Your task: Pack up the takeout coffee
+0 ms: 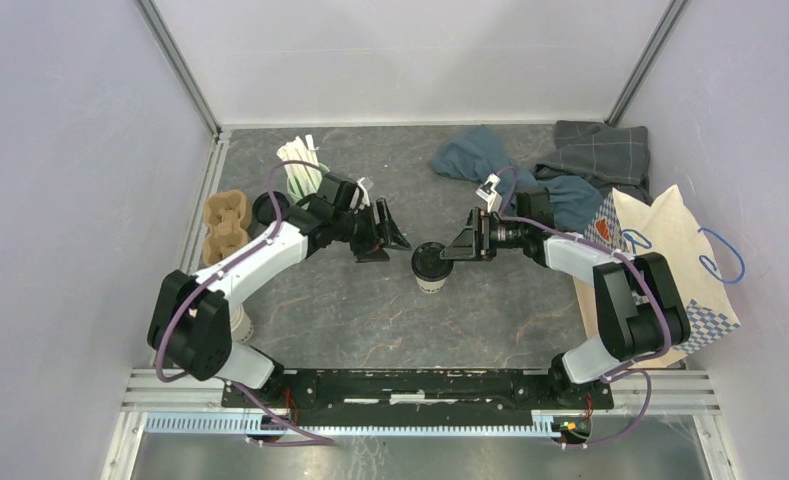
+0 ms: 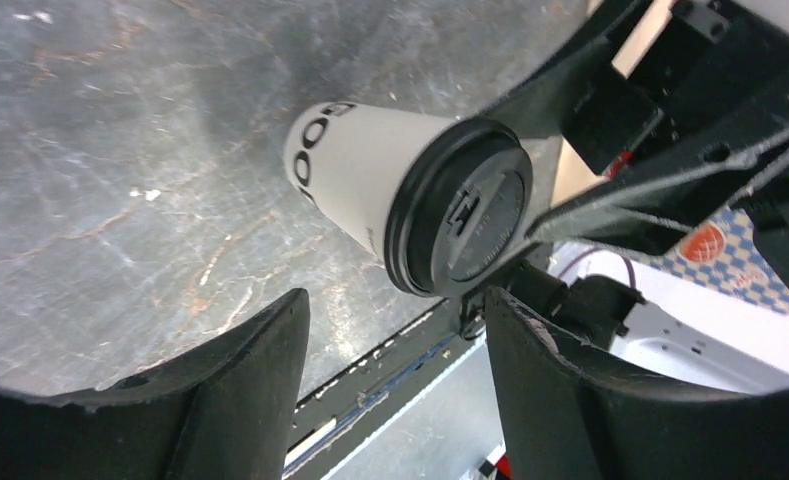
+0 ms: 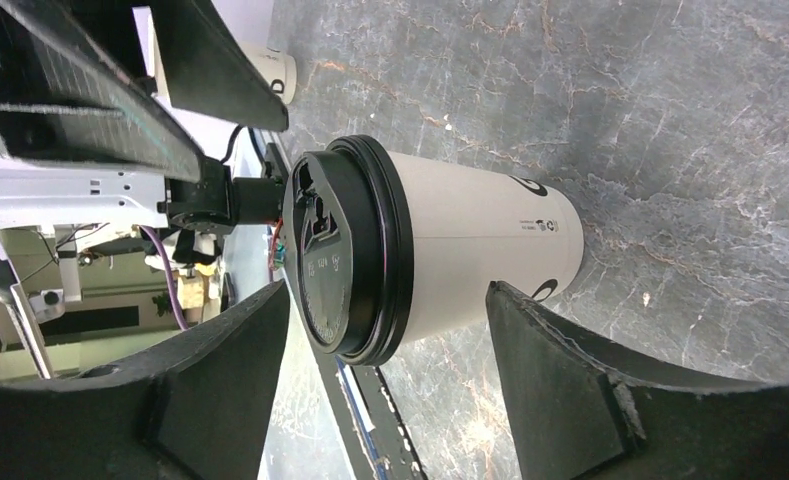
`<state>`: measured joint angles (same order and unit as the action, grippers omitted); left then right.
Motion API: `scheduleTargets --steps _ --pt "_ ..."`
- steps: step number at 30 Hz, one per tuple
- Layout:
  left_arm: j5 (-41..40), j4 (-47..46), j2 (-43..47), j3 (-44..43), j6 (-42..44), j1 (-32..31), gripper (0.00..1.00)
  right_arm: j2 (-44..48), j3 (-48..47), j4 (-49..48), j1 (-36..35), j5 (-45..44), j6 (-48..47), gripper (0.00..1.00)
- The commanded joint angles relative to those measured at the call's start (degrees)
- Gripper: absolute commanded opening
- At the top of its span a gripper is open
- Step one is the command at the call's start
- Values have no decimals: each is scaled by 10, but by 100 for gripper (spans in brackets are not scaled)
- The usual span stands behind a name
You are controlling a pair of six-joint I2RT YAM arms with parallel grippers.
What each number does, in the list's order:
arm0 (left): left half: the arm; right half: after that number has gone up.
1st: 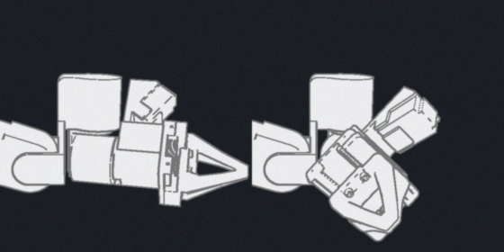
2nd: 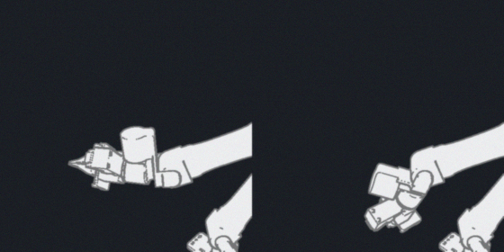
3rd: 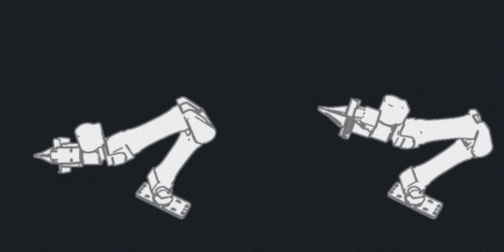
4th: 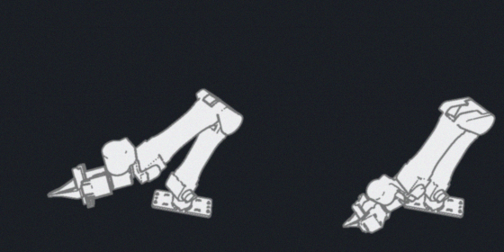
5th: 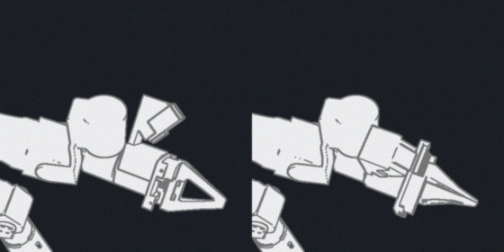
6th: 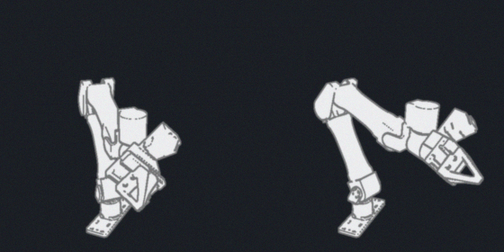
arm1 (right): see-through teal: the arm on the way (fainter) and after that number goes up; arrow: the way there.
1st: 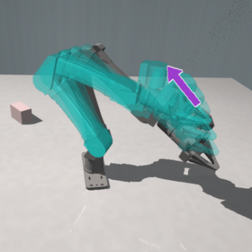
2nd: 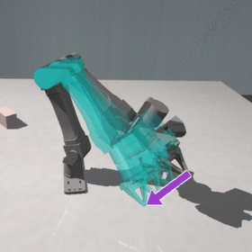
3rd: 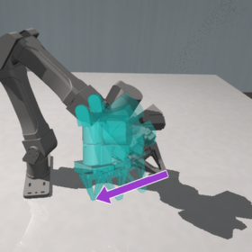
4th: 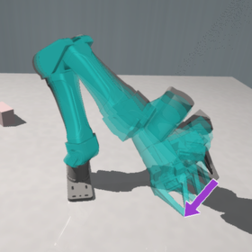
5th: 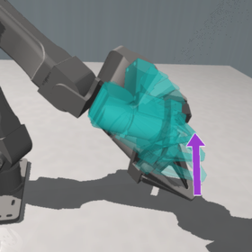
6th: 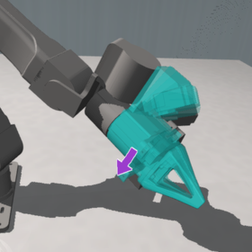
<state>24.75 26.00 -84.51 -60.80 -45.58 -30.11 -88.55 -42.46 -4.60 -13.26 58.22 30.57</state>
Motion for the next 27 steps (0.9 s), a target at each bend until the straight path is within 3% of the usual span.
scheduleTargets --steps 1,4,10,16,21,27 --pt "86 -99 18 54 -50 -9 71 -6 -22 -19 9 11 4 74" --pt "110 -136 -4 62 -68 -19 66 -19 -24 -35 14 18 11 65" --pt "101 -150 -47 66 -60 -30 56 -30 -8 -57 19 23 17 61" --pt "47 -115 -69 91 -40 -30 48 -57 68 -134 20 13 25 56" --pt "32 -112 -74 119 -29 -28 46 -90 78 -102 23 -8 -17 54" --pt "49 -104 -59 75 -24 -28 52 -11 -19 51 22 -16 -62 75"
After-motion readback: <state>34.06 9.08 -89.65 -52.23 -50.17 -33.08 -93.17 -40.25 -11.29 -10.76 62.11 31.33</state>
